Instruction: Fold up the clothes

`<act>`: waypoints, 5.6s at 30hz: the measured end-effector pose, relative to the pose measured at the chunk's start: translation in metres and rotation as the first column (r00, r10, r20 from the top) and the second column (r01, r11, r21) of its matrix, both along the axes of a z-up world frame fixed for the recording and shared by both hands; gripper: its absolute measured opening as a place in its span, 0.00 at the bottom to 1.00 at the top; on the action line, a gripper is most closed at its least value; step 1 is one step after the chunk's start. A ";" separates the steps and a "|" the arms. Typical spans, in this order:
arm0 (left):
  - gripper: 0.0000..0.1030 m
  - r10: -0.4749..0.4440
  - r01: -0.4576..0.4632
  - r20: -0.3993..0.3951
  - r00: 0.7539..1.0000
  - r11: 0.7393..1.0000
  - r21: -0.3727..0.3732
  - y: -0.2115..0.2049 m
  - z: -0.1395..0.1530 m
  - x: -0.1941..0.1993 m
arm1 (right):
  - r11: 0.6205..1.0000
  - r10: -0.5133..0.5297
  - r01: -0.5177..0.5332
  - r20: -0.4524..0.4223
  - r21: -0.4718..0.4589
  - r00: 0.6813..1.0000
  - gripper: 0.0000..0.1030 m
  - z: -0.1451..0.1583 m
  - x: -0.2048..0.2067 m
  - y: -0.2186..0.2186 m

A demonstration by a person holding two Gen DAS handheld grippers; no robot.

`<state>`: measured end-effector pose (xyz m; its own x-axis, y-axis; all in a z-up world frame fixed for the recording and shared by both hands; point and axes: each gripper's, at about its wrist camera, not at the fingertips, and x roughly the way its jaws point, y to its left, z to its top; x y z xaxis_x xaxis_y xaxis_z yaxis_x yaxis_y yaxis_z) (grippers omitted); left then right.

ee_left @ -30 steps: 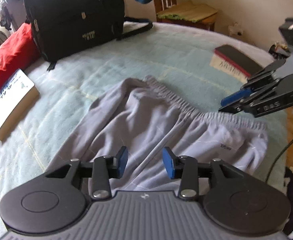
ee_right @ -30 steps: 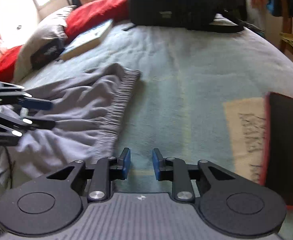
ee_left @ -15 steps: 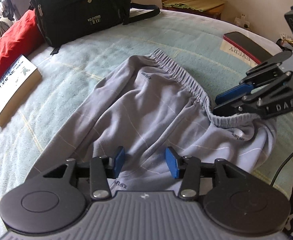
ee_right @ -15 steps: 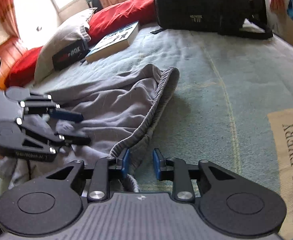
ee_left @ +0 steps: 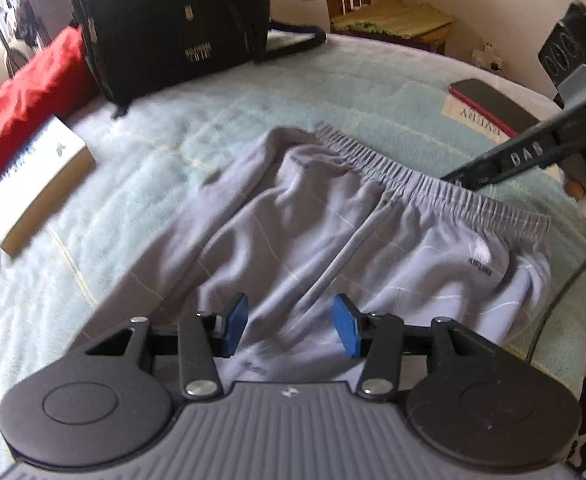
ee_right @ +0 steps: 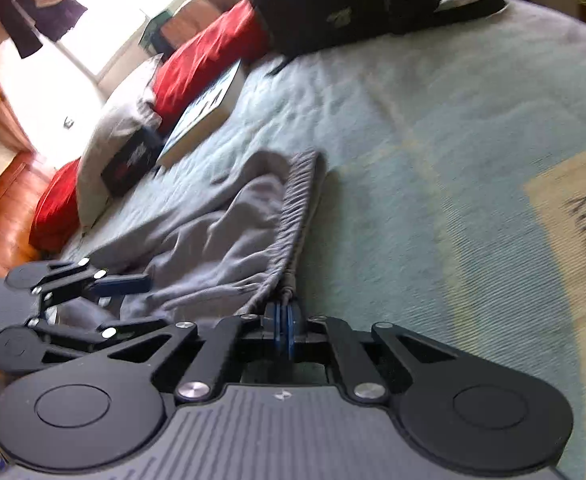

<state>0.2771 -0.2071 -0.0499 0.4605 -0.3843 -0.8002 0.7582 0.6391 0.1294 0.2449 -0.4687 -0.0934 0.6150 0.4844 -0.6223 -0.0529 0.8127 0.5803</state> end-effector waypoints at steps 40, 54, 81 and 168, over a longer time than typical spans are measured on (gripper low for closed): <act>0.73 0.324 -0.324 -0.025 0.946 0.934 -0.153 0.188 0.007 -0.165 | 0.944 0.203 -0.179 0.061 -0.277 0.977 1.00 0.004 -0.133 0.154; 0.77 0.364 -0.369 0.196 0.911 0.929 -0.012 0.195 -0.003 -0.128 | 0.935 0.208 -0.185 0.048 -0.302 0.977 1.00 0.037 -0.143 0.176; 0.77 0.568 -0.632 0.348 0.746 0.769 0.100 0.265 0.021 0.087 | 0.953 0.117 -0.085 0.093 -0.290 0.989 1.00 0.048 -0.119 0.174; 0.90 0.799 -0.820 0.200 0.567 0.525 0.228 0.400 -0.023 0.105 | 0.973 0.050 -0.033 0.068 -0.229 0.996 1.00 0.037 -0.112 0.169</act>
